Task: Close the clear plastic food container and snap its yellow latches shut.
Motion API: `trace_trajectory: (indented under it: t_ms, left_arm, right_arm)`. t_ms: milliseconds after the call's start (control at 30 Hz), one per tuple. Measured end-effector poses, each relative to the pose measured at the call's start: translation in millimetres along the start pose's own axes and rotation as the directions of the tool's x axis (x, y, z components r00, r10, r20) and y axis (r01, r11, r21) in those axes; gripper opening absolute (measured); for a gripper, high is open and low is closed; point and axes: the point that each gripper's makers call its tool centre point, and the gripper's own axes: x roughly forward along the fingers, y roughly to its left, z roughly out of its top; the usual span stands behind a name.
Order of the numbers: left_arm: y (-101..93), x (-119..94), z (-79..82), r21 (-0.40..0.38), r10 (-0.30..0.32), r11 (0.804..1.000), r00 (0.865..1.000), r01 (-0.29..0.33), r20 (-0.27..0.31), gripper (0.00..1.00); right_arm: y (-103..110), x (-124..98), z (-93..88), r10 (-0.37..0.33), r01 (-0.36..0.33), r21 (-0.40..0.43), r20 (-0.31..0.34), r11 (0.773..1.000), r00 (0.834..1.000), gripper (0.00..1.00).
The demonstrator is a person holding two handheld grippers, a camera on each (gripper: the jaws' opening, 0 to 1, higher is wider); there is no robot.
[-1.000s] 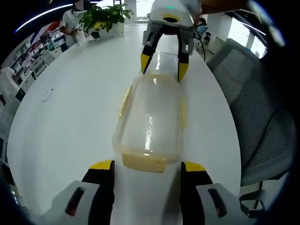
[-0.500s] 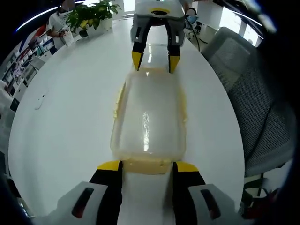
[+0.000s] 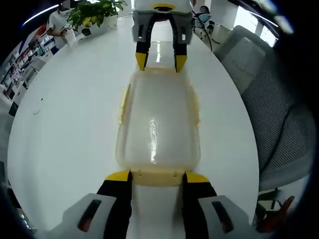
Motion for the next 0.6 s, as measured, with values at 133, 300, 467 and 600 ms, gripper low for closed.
trace_trajectory:
  t_ms: [133, 300, 467, 600]
  left_arm:
    - [-0.3, 0.3, 0.5, -0.003, 0.001, 1.000, 1.000, -0.001, -0.010, 0.34]
    - [-0.8, 0.7, 0.9, 0.003, 0.000, 1.000, 0.999, 0.000, -0.041, 0.35]
    - [-1.1, 0.6, 0.0, -0.013, 0.008, 1.000, 0.999, -0.008, -0.033, 0.35]
    - [-3.2, -0.4, 0.3, -0.015, 0.013, 1.000, 0.999, -0.013, -0.035, 0.34]
  right_arm:
    - [0.1, -0.3, 1.5, 0.008, -0.008, -0.035, 0.014, 0.999, 1.000, 0.39]
    - [-0.9, 1.4, 1.8, 0.009, -0.009, -0.034, -0.003, 0.999, 1.000, 0.39]
    - [-4.1, 1.5, 2.0, 0.019, -0.020, -0.043, -0.034, 0.999, 0.999, 0.38]
    - [-3.7, 2.1, 3.1, 0.015, -0.021, -0.055, -0.099, 0.998, 0.995, 0.37]
